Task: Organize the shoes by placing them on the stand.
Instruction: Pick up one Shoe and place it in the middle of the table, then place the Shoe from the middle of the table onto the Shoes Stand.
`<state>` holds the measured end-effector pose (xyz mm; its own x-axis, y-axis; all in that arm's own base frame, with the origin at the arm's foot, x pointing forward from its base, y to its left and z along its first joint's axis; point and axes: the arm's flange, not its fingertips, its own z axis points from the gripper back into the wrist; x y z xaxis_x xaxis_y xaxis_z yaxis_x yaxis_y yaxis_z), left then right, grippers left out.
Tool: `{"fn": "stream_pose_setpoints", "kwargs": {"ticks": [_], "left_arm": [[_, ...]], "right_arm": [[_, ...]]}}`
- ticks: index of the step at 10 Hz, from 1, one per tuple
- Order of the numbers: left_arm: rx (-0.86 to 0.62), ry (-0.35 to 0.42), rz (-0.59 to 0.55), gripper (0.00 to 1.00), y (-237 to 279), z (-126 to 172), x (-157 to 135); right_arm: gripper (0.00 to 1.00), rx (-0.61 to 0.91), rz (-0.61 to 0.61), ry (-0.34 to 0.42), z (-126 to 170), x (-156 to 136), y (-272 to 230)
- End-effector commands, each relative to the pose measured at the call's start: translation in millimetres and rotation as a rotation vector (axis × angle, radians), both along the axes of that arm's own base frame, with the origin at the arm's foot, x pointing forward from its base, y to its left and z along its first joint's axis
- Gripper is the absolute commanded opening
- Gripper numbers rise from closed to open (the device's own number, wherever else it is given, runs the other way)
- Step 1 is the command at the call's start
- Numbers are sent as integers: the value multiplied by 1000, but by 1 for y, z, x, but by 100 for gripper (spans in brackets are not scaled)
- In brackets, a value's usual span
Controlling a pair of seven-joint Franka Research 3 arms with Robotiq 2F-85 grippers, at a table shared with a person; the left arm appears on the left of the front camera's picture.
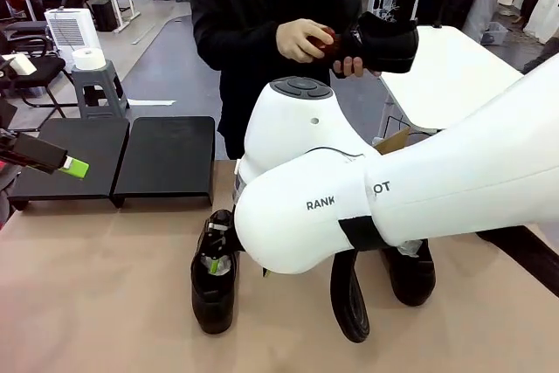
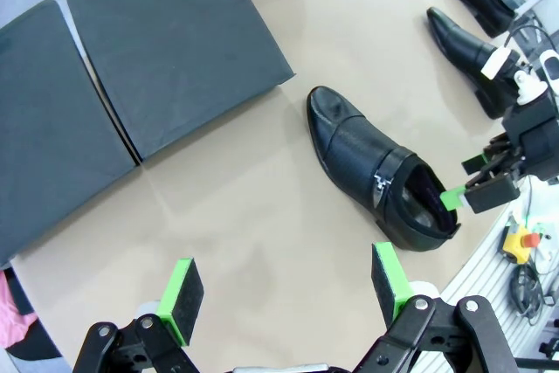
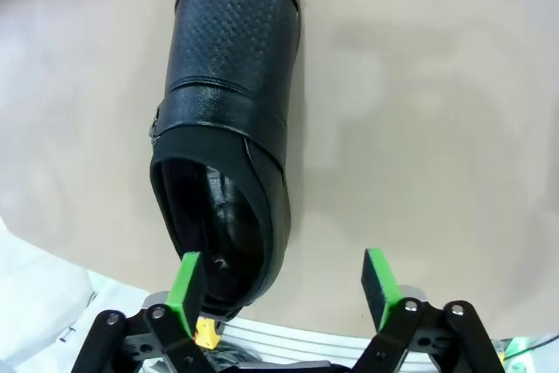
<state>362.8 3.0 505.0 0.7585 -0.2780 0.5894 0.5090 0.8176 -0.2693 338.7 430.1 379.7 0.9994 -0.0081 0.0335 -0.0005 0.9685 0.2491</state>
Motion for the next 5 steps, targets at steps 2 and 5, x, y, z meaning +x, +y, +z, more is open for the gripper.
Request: {"fn": "stream_pose_setpoints", "kwargs": {"ticks": [2,5], "left_arm": [[-15,-6,-15,100,2,-1,1],[-15,-6,-15,100,2,-1,1]], "right_arm": [[100,21,-10,-2,-4,8,7],[100,21,-10,-2,-4,8,7]]}}
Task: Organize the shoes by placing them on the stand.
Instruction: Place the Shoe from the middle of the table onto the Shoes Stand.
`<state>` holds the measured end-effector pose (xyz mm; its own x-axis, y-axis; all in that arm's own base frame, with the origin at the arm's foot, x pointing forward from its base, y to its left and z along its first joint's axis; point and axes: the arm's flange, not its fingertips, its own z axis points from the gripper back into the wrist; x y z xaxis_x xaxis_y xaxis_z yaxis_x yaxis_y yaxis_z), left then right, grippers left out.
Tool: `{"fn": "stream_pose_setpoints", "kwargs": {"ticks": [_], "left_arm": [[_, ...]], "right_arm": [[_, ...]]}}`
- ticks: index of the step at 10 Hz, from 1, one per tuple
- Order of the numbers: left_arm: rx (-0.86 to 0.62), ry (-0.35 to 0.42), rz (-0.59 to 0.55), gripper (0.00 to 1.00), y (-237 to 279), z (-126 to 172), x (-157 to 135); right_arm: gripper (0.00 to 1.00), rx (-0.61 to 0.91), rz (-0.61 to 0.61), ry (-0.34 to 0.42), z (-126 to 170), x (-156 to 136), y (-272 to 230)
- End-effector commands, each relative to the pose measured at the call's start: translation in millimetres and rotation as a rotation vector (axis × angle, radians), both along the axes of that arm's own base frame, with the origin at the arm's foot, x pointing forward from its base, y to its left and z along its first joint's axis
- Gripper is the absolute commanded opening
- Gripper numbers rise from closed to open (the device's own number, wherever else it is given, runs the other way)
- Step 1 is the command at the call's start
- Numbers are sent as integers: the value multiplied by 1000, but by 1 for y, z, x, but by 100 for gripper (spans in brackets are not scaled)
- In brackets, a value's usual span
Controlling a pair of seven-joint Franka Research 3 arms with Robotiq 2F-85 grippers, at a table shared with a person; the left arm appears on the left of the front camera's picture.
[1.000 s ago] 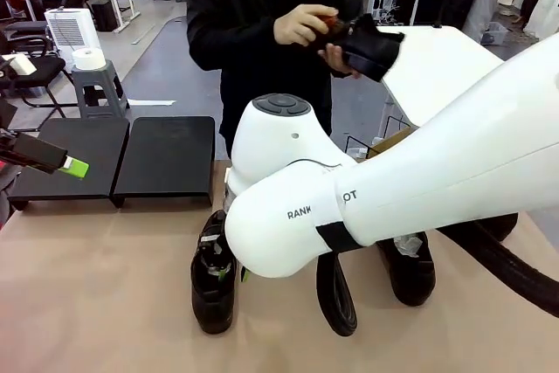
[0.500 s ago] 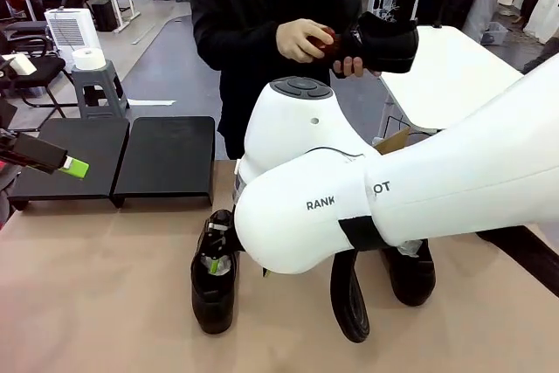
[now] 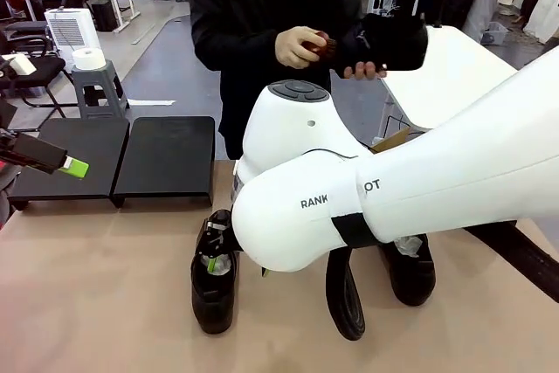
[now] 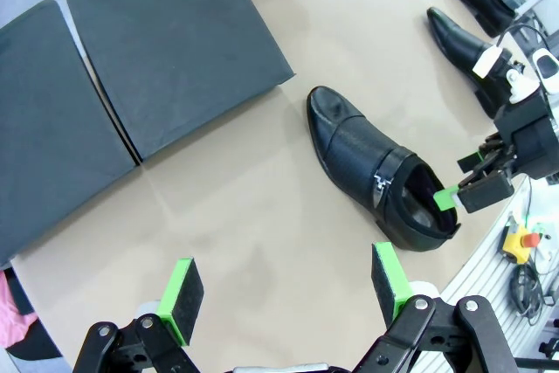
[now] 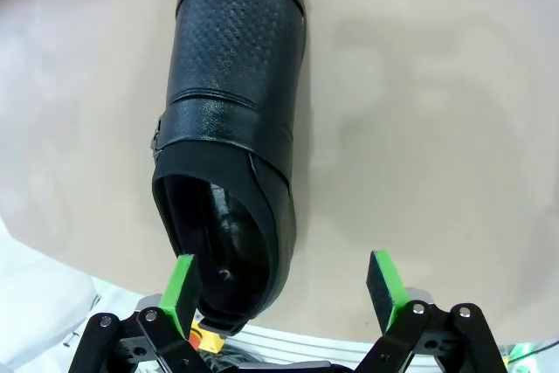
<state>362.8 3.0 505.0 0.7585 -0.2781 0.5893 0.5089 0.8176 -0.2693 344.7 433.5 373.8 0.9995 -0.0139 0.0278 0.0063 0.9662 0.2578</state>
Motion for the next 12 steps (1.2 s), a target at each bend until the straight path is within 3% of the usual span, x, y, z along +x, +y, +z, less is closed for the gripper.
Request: {"fn": "stream_pose_setpoints", "kwargs": {"ticks": [1,3,4,5,6,8,9,10,11,12], "left_arm": [[-15,-7,-15,100,2,-1,1],[-15,-7,-15,100,2,-1,1],[-15,-7,-15,100,2,-1,1],[0,0,0,100,0,0,0],[16,-33,-27,100,-28,8,-12],[73,2,-9,100,-81,14,-27],[80,74,5,100,-112,9,-33],[105,87,-8,100,-129,6,-39],[73,17,-29,100,-88,19,-20],[73,17,-29,100,-88,19,-20]], "right_arm": [[100,12,-5,-8,2,2,4],[100,1,0,0,0,0,0],[100,-36,-1,-123,26,-18,-17],[100,-33,-21,-190,57,-31,-52],[100,-38,-49,-220,77,-39,-82],[100,-47,-143,-273,97,-51,-124],[100,-45,-196,-274,99,-53,-147],[100,-35,-250,-251,96,-52,-166],[100,-39,-321,-240,91,-52,-180],[100,-50,-205,-283,104,-50,-153]]}}
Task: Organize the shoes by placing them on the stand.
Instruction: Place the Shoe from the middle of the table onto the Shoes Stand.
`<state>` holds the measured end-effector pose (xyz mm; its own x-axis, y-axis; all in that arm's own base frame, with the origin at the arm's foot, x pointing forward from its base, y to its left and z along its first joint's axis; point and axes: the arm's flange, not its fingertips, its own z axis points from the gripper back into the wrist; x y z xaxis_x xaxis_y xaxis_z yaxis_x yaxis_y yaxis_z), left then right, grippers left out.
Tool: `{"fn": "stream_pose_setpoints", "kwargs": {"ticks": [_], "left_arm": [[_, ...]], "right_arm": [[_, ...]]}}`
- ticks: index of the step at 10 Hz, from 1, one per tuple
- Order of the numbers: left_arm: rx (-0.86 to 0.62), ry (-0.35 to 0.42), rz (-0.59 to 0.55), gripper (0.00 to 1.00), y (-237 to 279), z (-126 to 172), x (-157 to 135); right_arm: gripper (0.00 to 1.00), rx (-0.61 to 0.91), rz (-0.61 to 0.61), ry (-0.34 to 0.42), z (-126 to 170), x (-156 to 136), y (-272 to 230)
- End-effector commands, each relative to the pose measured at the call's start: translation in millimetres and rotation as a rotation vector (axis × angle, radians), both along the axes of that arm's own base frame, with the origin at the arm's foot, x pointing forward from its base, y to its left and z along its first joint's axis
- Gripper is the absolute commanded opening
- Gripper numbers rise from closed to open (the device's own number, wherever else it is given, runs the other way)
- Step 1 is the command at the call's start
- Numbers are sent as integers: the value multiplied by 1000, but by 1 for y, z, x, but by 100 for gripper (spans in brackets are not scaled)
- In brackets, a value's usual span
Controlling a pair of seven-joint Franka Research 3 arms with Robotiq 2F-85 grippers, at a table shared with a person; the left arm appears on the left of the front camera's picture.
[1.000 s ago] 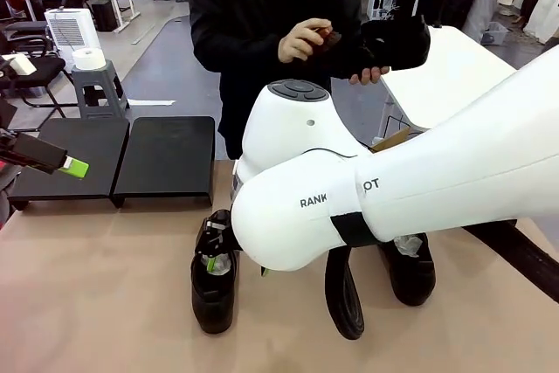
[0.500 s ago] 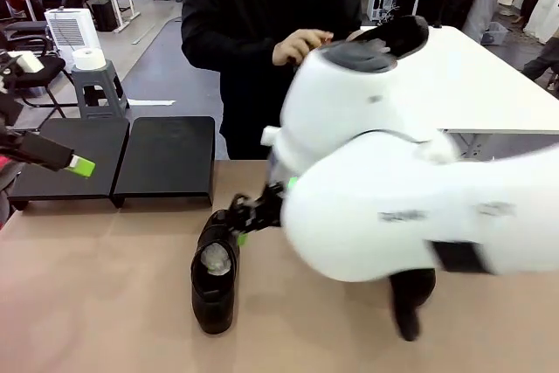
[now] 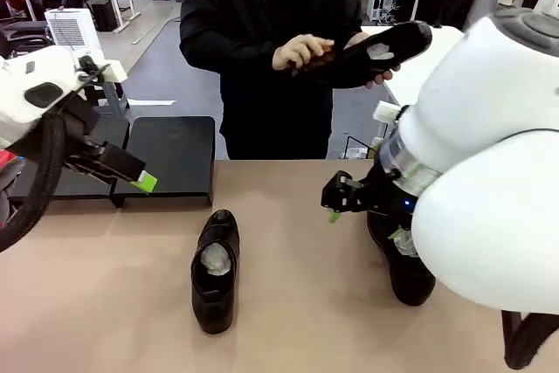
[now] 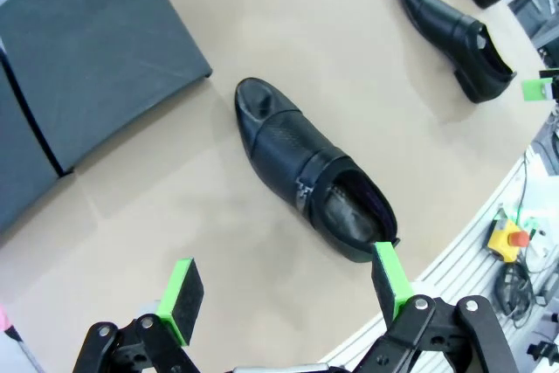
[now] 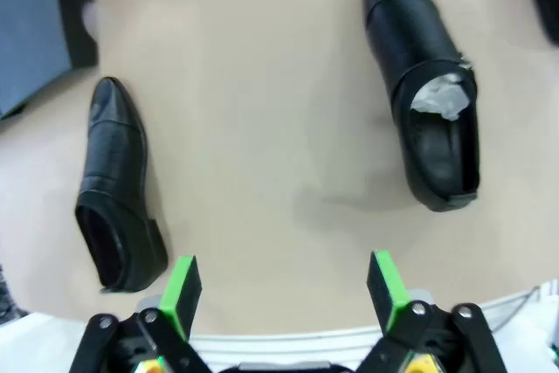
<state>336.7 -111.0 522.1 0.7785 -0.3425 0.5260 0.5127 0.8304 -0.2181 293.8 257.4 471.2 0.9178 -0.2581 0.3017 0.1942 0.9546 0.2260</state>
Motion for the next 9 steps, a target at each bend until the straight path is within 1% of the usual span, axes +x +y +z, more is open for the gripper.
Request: {"fn": "stream_pose_setpoints", "kwargs": {"ticks": [1,2,3,4,5,6,7,8,9], "left_arm": [[10,7,-4,100,-12,-1,-3],[78,29,-4,100,-30,-7,-21],[117,52,33,100,-60,-18,-35],[144,37,87,100,-91,-30,-45],[142,79,159,100,-113,-40,-51],[132,181,234,100,-131,-52,-56],[132,179,287,100,-136,-61,-56],[139,177,303,100,-129,-61,-48],[141,155,208,100,-143,-50,-56]], "right_arm": [[100,2,58,-8,7,1,23],[100,2,58,-8,7,1,23],[100,2,58,-8,7,1,23],[100,2,58,-8,7,1,23],[100,2,58,-8,7,1,23],[100,2,58,-8,7,1,23],[100,2,58,-8,7,1,23],[100,2,58,-8,7,1,23],[100,2,58,-8,7,1,23]]}}
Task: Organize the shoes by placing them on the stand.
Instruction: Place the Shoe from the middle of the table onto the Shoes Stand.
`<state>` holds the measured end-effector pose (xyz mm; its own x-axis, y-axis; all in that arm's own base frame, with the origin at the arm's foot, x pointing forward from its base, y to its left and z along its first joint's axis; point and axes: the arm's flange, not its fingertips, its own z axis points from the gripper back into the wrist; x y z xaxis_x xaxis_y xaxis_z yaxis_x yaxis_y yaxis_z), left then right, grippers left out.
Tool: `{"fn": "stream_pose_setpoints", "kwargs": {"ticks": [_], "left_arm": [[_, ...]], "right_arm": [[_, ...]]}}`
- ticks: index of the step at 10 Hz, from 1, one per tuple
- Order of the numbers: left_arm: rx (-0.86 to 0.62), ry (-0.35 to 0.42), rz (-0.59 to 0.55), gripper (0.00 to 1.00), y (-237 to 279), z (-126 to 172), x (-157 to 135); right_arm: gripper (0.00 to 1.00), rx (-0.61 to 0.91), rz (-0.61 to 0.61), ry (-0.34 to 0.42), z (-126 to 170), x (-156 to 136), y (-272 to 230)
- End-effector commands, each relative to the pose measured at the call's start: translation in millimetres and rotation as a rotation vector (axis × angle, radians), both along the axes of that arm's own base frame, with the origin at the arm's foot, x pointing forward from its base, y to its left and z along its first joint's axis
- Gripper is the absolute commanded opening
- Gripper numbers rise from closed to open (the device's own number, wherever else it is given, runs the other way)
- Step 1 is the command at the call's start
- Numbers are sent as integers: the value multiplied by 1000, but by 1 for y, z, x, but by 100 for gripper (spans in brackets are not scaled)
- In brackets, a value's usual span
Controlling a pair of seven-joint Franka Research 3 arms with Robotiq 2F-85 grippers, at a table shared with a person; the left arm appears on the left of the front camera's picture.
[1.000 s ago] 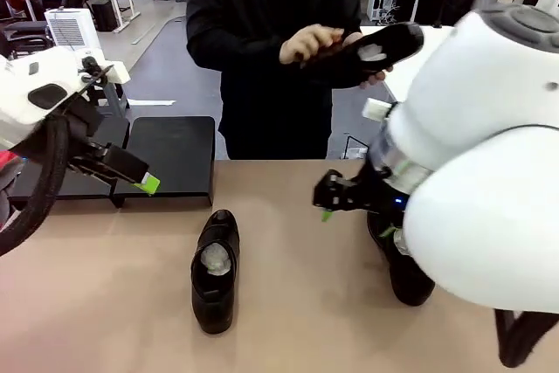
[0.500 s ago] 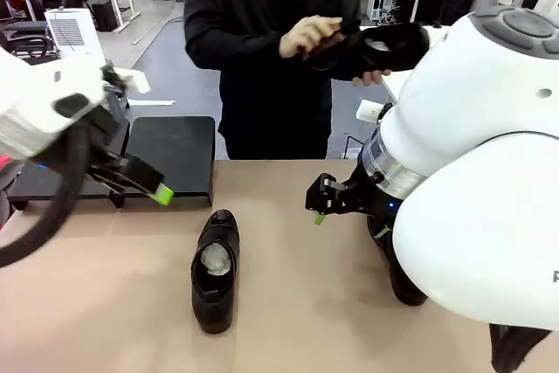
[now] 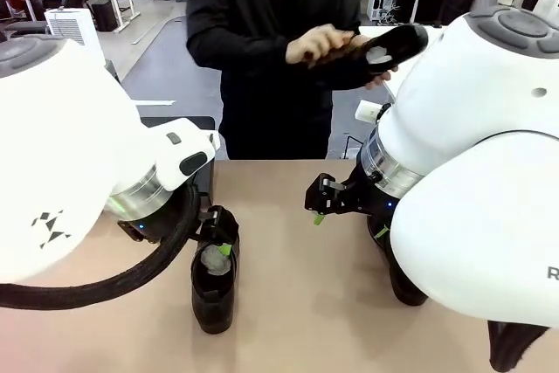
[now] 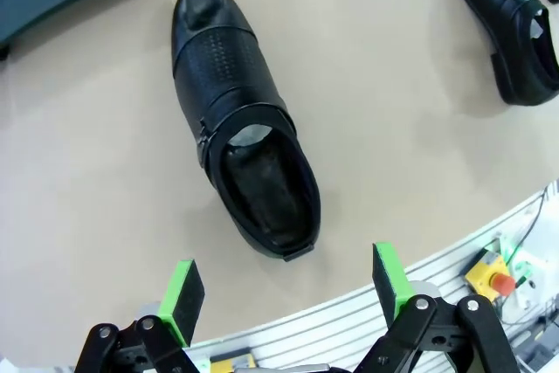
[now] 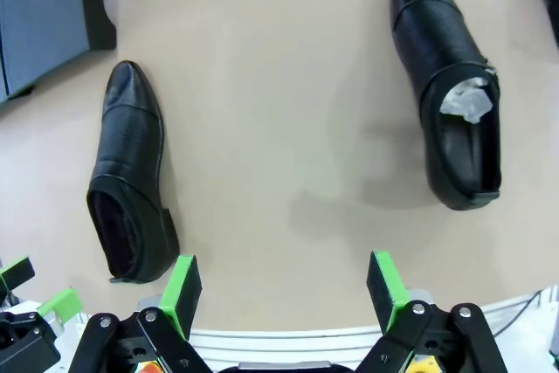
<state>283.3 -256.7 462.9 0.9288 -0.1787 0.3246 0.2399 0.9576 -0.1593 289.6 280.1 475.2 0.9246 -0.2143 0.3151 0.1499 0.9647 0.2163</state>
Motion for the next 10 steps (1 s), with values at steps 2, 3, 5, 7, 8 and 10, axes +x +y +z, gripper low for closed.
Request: {"fn": "stream_pose_setpoints", "kwargs": {"ticks": [2,3,5,7,8,10], "left_arm": [[0,0,0,100,0,0,0],[5,6,20,100,-14,-6,-3],[12,48,71,100,-37,-24,-2],[40,46,87,100,-53,-45,8],[47,56,81,100,-61,-53,12],[110,54,67,100,-74,-70,24]], "right_arm": [[100,0,0,0,0,0,0],[100,-12,-45,15,0,-5,-13],[100,1,-139,21,3,-24,-46],[100,-20,-67,19,-1,-8,-28],[100,-20,-67,19,-1,-8,-28],[100,-20,-67,19,-1,-8,-28]]}}
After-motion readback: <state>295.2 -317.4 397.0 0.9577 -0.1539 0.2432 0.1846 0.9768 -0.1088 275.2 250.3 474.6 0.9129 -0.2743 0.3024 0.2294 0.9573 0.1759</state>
